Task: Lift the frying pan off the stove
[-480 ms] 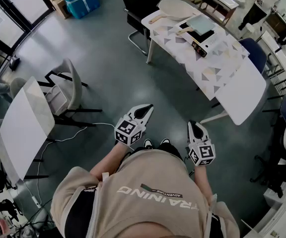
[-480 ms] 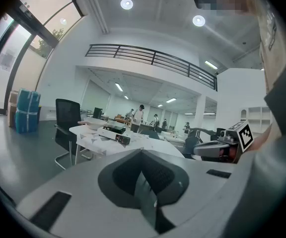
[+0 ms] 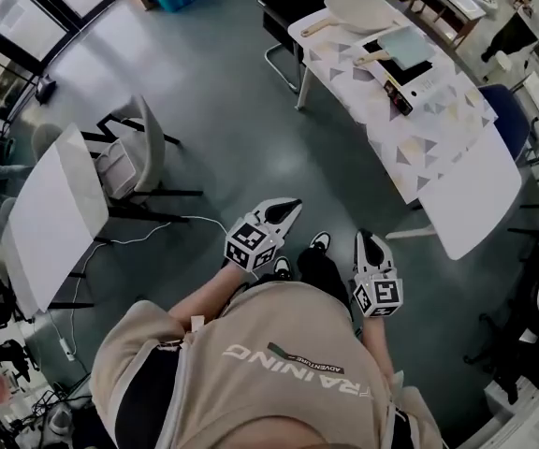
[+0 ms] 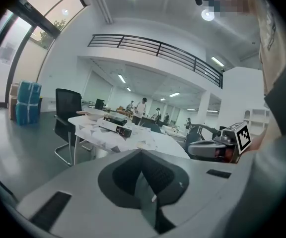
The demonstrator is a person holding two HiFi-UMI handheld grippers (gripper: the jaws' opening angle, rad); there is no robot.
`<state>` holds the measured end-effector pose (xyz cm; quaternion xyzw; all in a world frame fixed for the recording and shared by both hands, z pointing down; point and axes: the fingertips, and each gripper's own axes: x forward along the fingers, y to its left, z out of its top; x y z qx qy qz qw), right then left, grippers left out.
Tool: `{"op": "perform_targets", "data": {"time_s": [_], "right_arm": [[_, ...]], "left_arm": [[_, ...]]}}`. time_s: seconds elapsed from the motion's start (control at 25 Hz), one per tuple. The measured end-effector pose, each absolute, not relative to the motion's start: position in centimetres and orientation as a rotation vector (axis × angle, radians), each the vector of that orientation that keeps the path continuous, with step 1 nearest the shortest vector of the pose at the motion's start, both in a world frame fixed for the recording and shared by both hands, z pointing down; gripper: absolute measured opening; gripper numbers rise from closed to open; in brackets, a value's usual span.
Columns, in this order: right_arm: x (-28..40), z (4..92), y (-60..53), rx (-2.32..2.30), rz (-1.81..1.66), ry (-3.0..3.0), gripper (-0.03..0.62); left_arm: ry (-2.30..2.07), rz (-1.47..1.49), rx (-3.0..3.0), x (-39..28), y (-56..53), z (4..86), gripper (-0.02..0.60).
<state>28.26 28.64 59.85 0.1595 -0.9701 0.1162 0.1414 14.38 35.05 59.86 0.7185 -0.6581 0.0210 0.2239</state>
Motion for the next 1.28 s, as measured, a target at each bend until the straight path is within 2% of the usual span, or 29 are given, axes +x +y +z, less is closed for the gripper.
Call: {"op": "perform_targets", "data": {"time_s": [0.36,0.6,0.84,1.04,1.28], "right_arm": [[24.2,58.8,17.6,0.421,0.498,-2.88,-0.003],[20.2,57.8,11.9,0.347,0.379,-2.905,-0.002],[16.2,58.6,9.7,0.228,0.242,-2.867,-0.002],[13.6,59.8,7.8,0.283,0.339,-2.828,-0.002],[9.1,58.8,6.7,0.383,0.354,-2.805,-0.002]], "left_arm": [[-1.76,0.192,2.149,15.2,22.8,56.5,-0.002],[-1.816,0.2,2.075,13.2,19.5,56.4,-0.002],[-1.831,0.191,1.959,8.8,18.1,58.5,-0.002],[-1.779,0.128,1.994,5.4,14.9,59.0,-0.002],[-1.74,0.149,2.121,-1.6,12.4,57.6,-0.002]]}}
